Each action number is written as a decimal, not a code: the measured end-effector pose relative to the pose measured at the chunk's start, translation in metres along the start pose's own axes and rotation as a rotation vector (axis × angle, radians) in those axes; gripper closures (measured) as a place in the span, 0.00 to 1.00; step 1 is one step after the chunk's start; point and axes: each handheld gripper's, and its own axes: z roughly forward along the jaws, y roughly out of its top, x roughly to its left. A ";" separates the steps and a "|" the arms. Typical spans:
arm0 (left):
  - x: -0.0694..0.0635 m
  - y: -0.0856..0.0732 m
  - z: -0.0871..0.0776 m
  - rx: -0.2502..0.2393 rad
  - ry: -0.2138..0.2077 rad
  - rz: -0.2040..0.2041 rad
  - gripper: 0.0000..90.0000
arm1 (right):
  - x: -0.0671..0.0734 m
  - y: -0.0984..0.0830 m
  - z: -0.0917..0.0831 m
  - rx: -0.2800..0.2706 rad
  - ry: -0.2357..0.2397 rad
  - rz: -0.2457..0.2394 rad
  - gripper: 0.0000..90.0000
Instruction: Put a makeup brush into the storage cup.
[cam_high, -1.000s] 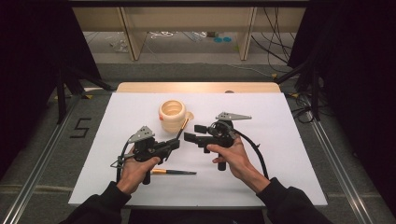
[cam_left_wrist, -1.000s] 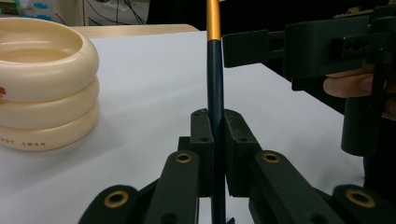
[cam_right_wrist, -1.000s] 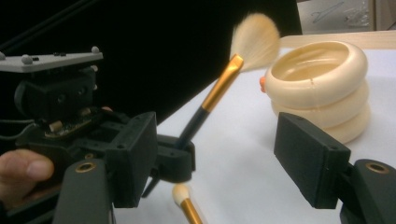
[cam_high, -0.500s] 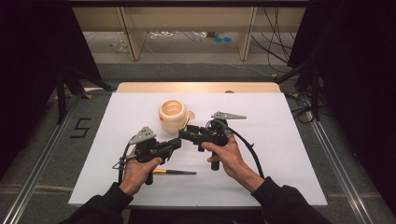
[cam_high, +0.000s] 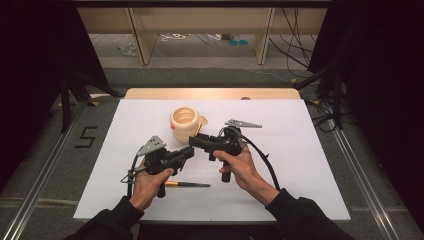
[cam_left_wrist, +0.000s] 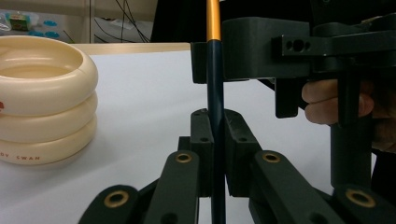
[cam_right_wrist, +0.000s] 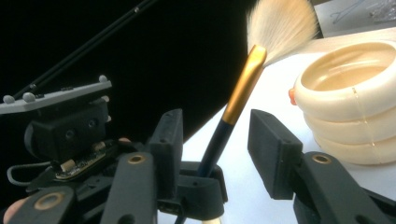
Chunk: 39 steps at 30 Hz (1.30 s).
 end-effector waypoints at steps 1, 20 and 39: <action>0.000 0.000 0.000 -0.005 0.001 0.000 0.93 | 0.000 0.000 0.000 -0.004 0.005 0.005 0.65; -0.002 -0.001 0.001 -0.019 0.007 -0.006 0.93 | 0.001 0.000 0.004 -0.027 0.021 0.019 0.79; -0.003 -0.002 0.004 0.013 -0.023 0.012 0.89 | 0.002 -0.001 0.002 -0.032 0.039 -0.039 0.93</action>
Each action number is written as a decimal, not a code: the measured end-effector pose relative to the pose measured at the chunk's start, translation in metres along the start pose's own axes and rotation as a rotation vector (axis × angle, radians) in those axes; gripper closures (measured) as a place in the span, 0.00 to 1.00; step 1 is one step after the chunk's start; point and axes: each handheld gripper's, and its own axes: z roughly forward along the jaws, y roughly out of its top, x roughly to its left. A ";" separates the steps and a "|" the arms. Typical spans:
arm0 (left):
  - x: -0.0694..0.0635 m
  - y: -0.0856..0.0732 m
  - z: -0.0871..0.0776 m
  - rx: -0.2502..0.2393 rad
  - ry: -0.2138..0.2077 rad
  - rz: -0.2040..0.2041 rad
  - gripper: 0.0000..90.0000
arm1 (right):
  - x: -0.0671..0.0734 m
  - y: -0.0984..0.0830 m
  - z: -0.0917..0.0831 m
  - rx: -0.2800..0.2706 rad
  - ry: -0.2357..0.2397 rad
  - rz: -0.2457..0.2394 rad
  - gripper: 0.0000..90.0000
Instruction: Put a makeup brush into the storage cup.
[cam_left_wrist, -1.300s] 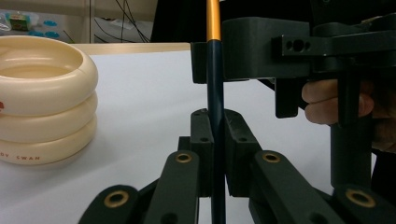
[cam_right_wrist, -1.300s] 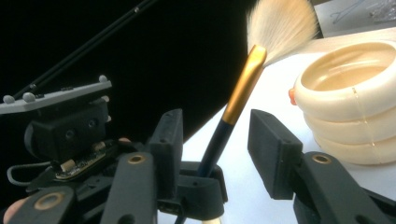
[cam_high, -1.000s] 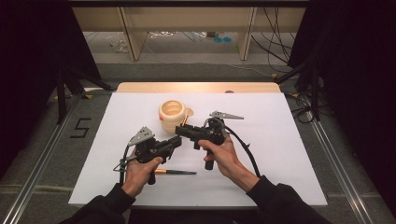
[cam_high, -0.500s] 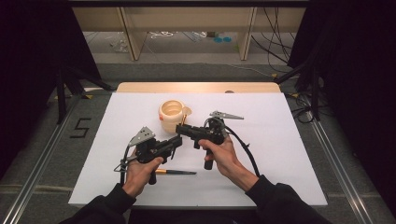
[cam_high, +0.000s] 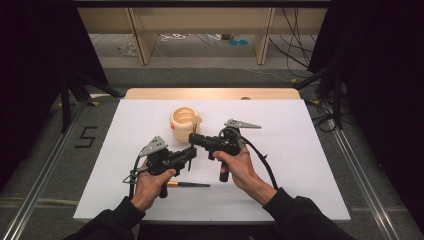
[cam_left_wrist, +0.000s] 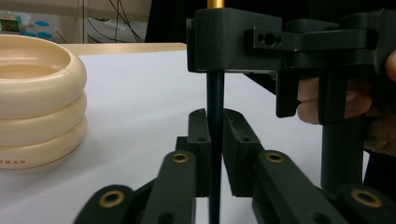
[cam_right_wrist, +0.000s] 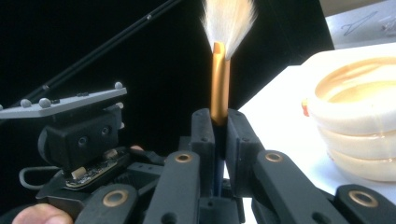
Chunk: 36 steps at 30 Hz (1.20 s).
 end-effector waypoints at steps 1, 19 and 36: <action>0.000 -0.001 0.001 0.011 0.001 -0.008 0.85 | 0.000 0.000 0.000 0.004 -0.001 -0.010 0.93; -0.001 -0.007 0.000 0.121 0.027 0.053 0.40 | 0.001 0.011 -0.007 0.034 -0.064 -0.190 0.93; 0.003 -0.024 -0.020 0.171 0.056 0.083 0.30 | -0.018 0.064 -0.024 -0.037 -0.192 -0.311 0.93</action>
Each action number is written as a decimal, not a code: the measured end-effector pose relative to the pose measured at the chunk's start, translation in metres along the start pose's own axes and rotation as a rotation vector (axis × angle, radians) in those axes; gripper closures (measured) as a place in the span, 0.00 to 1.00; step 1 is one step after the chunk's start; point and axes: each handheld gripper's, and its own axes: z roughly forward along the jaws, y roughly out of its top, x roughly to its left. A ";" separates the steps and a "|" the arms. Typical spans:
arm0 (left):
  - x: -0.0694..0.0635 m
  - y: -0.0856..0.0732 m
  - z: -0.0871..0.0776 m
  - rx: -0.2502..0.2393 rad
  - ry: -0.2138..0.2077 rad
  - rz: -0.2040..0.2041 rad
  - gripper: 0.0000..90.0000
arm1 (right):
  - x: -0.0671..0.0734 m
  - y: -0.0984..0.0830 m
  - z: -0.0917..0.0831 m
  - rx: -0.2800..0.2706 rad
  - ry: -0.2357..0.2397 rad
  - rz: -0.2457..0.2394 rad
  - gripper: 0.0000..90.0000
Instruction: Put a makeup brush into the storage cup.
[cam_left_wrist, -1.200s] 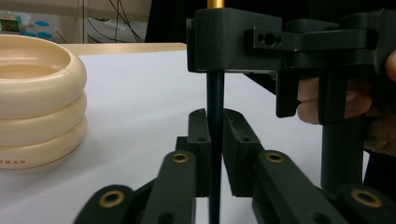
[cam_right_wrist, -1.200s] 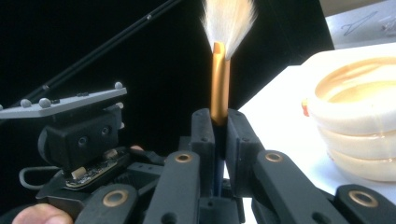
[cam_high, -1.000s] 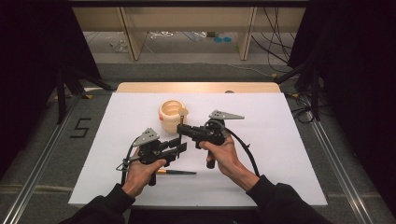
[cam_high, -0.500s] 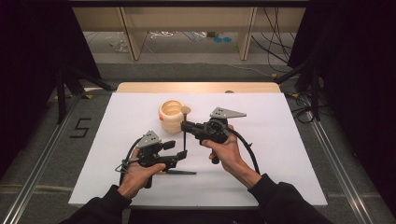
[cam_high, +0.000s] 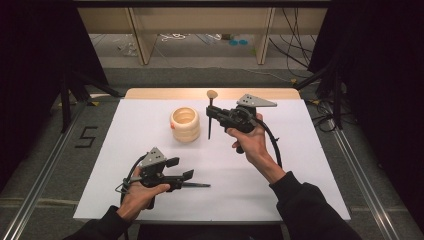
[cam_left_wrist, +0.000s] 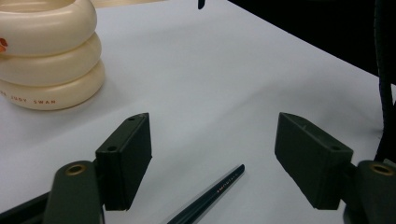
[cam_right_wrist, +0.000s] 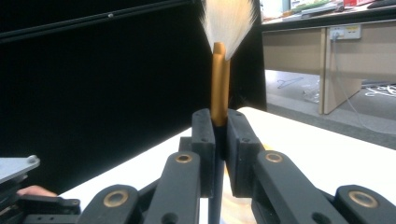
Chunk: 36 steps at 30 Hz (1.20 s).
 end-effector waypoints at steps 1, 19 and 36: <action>0.000 -0.001 0.000 0.003 0.001 -0.004 0.29 | -0.001 0.000 0.001 0.001 -0.006 -0.001 0.93; -0.001 -0.005 0.000 -0.001 0.021 0.016 0.24 | -0.015 0.004 0.026 0.012 -0.022 -0.023 0.93; 0.000 -0.006 -0.001 -0.003 0.024 0.023 0.23 | -0.026 0.016 0.053 0.018 -0.034 -0.025 0.93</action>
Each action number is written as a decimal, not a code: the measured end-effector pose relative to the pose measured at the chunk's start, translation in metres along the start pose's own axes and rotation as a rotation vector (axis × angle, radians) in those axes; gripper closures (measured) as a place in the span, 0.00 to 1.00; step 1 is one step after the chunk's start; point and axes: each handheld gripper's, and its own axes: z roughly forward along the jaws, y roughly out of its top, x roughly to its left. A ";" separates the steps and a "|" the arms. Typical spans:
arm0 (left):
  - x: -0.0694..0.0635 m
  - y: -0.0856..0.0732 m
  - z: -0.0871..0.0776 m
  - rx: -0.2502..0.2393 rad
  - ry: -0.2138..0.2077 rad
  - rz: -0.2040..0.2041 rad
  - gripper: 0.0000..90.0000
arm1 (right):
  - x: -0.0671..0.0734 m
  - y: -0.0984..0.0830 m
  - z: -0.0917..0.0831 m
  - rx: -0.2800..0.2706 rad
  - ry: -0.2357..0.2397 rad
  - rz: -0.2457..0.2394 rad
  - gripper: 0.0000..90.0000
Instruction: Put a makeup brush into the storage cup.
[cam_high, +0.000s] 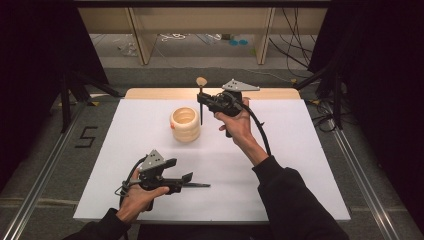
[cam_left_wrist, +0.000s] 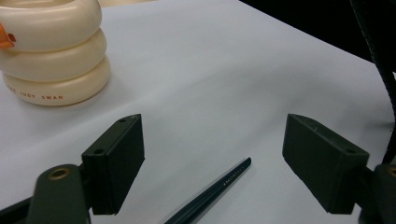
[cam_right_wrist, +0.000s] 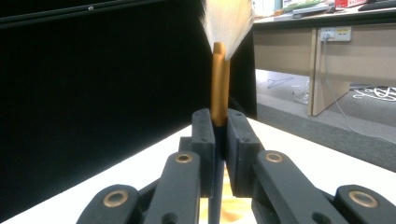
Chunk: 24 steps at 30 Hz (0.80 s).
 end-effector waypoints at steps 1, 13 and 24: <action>0.000 0.000 0.000 -0.002 -0.003 -0.004 0.23 | -0.002 0.001 0.002 0.007 -0.008 -0.010 0.93; 0.000 0.000 0.000 -0.002 -0.010 -0.001 0.23 | -0.011 0.007 0.023 0.007 -0.030 -0.010 0.93; 0.001 0.000 -0.001 -0.003 -0.008 -0.005 0.23 | -0.006 0.017 0.052 0.016 -0.027 -0.030 0.93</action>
